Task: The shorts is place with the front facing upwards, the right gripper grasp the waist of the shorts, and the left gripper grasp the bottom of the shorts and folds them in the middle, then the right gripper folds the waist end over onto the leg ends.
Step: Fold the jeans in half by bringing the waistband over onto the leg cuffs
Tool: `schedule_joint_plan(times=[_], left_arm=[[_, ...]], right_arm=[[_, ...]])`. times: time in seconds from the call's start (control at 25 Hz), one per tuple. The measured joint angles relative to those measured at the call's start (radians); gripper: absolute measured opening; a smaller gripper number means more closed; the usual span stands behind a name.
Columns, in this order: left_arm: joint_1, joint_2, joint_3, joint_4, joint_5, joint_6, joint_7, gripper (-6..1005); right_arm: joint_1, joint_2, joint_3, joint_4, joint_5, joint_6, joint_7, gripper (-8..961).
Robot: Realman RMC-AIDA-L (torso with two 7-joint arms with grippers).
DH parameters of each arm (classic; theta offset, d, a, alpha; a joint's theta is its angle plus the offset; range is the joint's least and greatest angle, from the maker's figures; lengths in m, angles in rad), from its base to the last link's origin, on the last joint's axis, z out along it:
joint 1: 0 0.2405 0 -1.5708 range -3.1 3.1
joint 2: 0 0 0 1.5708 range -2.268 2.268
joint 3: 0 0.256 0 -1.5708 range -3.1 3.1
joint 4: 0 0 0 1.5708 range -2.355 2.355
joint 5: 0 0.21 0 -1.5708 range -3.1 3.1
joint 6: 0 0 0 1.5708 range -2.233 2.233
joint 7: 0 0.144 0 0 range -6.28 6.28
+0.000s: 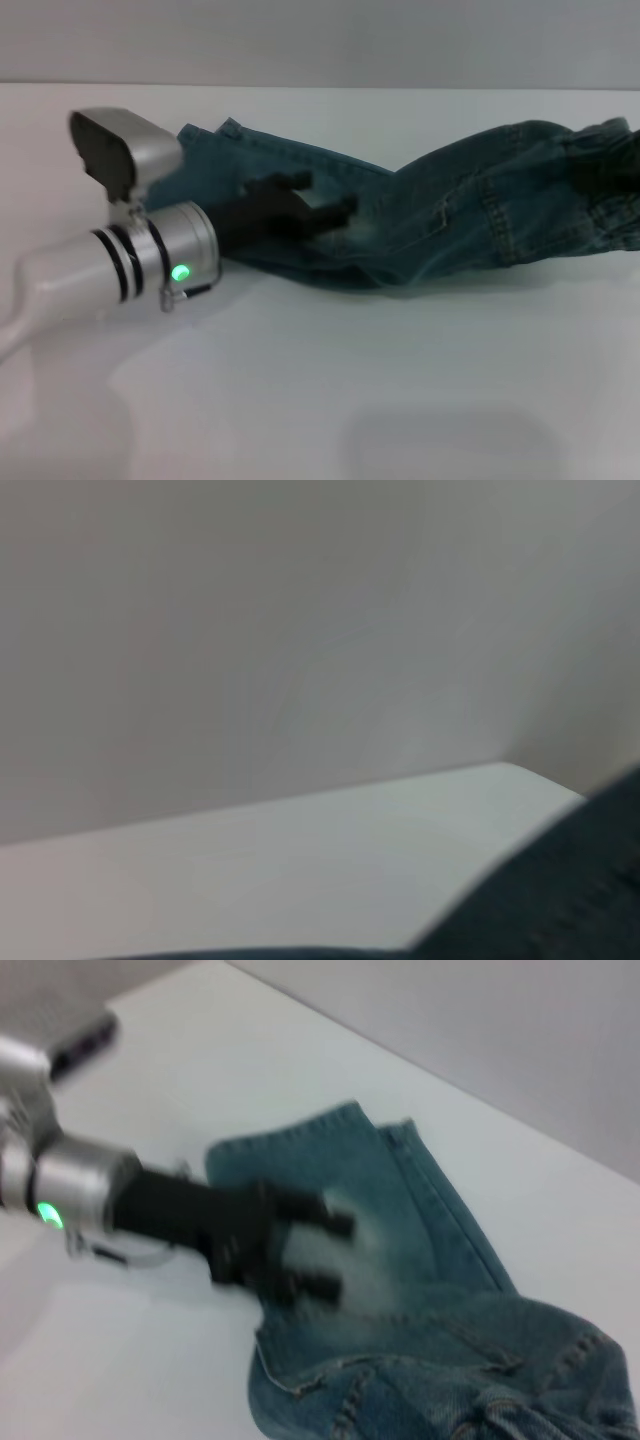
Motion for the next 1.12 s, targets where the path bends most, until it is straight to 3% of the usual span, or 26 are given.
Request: schedule_joint_plan(times=[0.56, 0.84, 1.12], left_arm=[[-0.020, -0.004, 0.000, -0.154, 0.005, -0.007, 0.130, 815], [-0.028, -0.004, -0.008, -0.216, 0.005, 0.002, 0.151, 815], [-0.030, -0.004, -0.126, -0.285, 0.107, 0.012, 0.197, 815]], right_arm=[[0.047, -0.029, 0.066, 0.087, 0.183, 0.033, 0.003, 75], [0.109, -0.036, 0.046, 0.215, 0.197, 0.059, -0.014, 70], [0.157, -0.037, -0.007, 0.328, 0.194, 0.096, -0.036, 71]])
